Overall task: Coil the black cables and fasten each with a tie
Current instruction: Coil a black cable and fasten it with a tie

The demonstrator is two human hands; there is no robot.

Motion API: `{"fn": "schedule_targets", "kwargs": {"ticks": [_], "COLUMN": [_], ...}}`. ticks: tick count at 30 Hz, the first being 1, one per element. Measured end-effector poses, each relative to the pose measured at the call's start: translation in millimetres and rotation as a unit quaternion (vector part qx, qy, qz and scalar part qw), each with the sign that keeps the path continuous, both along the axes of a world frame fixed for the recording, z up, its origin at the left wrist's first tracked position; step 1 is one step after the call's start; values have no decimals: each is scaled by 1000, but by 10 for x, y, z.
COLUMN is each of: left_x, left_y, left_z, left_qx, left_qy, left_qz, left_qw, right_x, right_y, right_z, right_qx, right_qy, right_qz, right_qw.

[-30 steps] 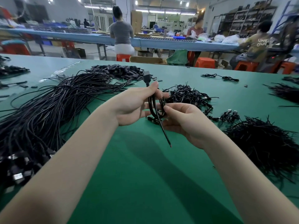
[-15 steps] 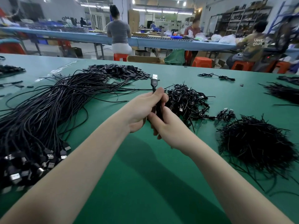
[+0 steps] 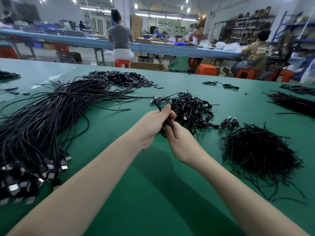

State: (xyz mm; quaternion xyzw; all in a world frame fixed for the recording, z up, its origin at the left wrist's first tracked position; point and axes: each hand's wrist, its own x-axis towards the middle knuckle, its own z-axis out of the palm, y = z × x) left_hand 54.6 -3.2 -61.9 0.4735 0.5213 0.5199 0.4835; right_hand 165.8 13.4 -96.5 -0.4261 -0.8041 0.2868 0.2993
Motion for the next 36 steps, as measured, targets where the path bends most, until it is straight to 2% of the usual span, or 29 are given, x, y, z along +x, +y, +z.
{"fn": "schedule_targets", "kwargs": {"ticks": [3,5,6,7,8,9,10,11,12,13,14,15,17,19,22,25,28,29,30,32,33,35,36], "left_x": [-7,-62,-87,-102,-125,-123,-116,-119,-115,-125,-154,-171,-179,-160,-115,-78,-79,-97,-116,-132,-128,-144,-165], "left_y": [-46,-64,-82,-76,-67,-78,-85,-92,-105,-121,-130,-130,-125,-172,-282,-331,-357,-356,-345,-309,-280,-208,-165], "left_z": [-16,-5,-1,-31,-87,-131,-190,-235,-264,-269,-254,-219,-167,-172,-184,-151,-80,-61,-51,-72,-111,-239,-316], "left_qx": [-83,-113,-88,-25,61,140,199,236,264,295,319,337,332,280,237,176,110,100,83,30,9,-7,-6], "left_qy": [-32,-53,-18,85,261,467,620,709,746,753,745,753,774,777,775,770,753,731,688,542,467,374,351], "left_qz": [-46,-33,10,61,101,112,84,36,10,3,2,-2,-51,-109,-144,-169,-222,-240,-261,-295,-297,-258,-222], "left_qw": [995,992,996,994,958,866,754,663,611,588,586,565,537,553,567,590,610,631,672,786,833,891,910], "right_x": [112,211,267,313,350,374,383,387,395,409,426,438,466,478,473,474,522,548,573,601,615,661,704], "right_y": [74,140,174,203,220,224,222,212,197,182,160,136,83,35,-32,-113,-198,-205,-189,-120,-73,33,94], "right_z": [-25,4,19,35,56,83,109,141,177,210,243,271,314,342,378,336,263,252,249,280,310,376,410], "right_qx": [-43,-85,-95,-101,-108,-119,-138,-167,-197,-214,-217,-207,-166,-130,-55,4,129,185,246,338,360,370,362], "right_qy": [-12,-13,-32,-59,-88,-108,-112,-101,-94,-101,-126,-162,-234,-289,-376,-402,-431,-436,-435,-427,-428,-421,-401], "right_qz": [-30,-56,-64,-65,-58,-42,-18,9,35,58,77,92,109,121,147,169,167,167,171,189,189,142,87], "right_qw": [999,995,993,991,989,986,984,981,975,970,965,961,952,941,913,900,877,865,849,817,807,816,837]}}
